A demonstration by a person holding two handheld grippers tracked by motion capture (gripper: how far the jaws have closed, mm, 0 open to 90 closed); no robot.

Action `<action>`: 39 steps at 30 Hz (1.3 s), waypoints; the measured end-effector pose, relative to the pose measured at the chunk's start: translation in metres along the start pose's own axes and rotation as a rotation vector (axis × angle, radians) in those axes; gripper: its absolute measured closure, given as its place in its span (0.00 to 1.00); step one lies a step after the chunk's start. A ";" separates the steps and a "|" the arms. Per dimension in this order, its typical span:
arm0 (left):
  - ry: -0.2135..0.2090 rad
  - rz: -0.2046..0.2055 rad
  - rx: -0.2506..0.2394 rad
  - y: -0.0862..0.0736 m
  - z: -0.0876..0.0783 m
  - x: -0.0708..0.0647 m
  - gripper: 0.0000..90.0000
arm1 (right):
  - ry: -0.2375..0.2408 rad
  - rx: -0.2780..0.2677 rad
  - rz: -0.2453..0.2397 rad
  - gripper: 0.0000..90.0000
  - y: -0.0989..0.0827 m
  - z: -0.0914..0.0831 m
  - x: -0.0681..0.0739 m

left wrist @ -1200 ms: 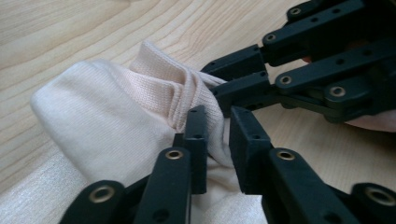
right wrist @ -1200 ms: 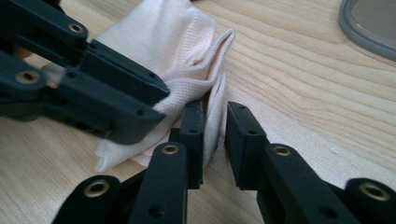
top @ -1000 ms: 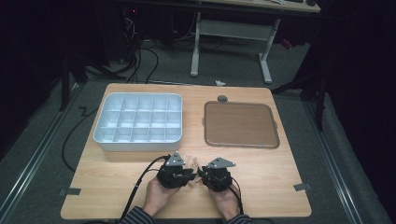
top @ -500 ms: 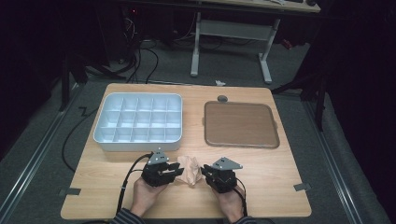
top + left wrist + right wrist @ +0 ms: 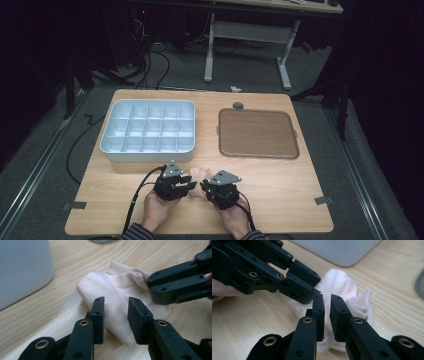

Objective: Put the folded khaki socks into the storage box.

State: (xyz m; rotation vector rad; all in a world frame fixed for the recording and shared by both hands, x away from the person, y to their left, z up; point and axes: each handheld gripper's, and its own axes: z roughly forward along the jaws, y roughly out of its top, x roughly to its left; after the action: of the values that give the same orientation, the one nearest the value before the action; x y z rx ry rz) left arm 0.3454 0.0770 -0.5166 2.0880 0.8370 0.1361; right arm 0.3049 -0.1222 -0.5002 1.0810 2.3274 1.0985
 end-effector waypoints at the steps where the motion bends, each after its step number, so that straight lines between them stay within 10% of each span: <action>1: 0.005 0.003 0.006 0.000 0.001 0.000 0.74 | -0.005 0.006 -0.001 0.92 -0.001 0.003 0.000; 19: 0.063 -0.011 0.040 -0.007 0.011 -0.004 0.70 | -0.111 0.068 0.006 0.89 -0.021 0.012 -0.019; 29: 0.027 -0.132 0.023 -0.006 0.009 -0.001 0.61 | -0.091 0.070 0.016 0.86 -0.018 0.010 -0.019; 35: 0.048 -0.072 0.028 0.001 -0.003 0.012 0.58 | -0.074 0.016 0.009 0.87 -0.012 0.001 -0.012; 39: 0.054 -0.113 0.004 0.008 -0.009 0.019 0.56 | -0.048 -0.001 -0.008 0.90 -0.003 0.000 -0.006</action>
State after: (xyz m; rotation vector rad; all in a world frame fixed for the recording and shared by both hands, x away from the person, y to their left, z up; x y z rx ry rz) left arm 0.3608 0.0913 -0.5091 2.0427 0.9864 0.1300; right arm 0.3073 -0.1283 -0.5030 1.0844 2.2923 1.0592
